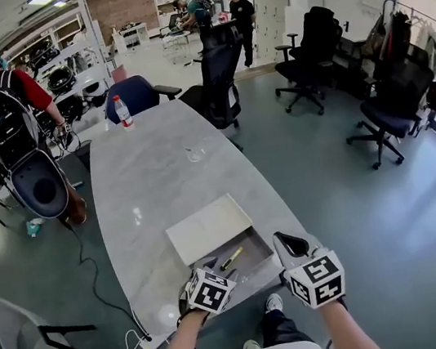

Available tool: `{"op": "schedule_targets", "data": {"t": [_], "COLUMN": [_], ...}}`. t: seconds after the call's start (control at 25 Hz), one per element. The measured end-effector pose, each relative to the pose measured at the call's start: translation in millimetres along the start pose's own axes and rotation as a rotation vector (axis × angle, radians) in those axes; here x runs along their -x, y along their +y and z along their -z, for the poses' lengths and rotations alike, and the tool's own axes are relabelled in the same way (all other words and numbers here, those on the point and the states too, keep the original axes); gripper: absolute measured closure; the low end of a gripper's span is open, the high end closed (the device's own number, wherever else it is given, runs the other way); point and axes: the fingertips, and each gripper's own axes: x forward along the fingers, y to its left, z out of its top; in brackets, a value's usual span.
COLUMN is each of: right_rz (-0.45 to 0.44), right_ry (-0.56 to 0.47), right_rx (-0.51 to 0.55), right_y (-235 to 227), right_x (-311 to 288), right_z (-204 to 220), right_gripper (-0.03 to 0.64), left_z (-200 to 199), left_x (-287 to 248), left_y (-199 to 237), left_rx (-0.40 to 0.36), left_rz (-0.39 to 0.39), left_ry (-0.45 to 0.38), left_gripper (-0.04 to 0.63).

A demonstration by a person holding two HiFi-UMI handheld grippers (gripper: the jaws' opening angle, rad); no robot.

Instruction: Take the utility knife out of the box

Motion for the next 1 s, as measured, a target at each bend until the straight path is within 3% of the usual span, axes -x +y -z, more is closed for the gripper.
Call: {"op": "schedule_targets", "data": {"t": [0.6, 1.0], "right_rz": [-0.037, -0.053], "right_ry": [0.012, 0.042], "right_rx": [-0.012, -0.022], "right_y": [-34.4, -54.6], "right_x": [-31.5, -46.3], "right_z": [-1.2, 7.1], "right_gripper": [0.612, 0.612], "left_z": [0.6, 9.6], "left_x": [-47.1, -70.7], "left_y": [-7.0, 2.0], "left_rx": [-0.109, -0.046], "left_rz": [0.06, 0.049], "left_ry": [0.204, 0.302], "left_gripper": [0.367, 0.367]}}
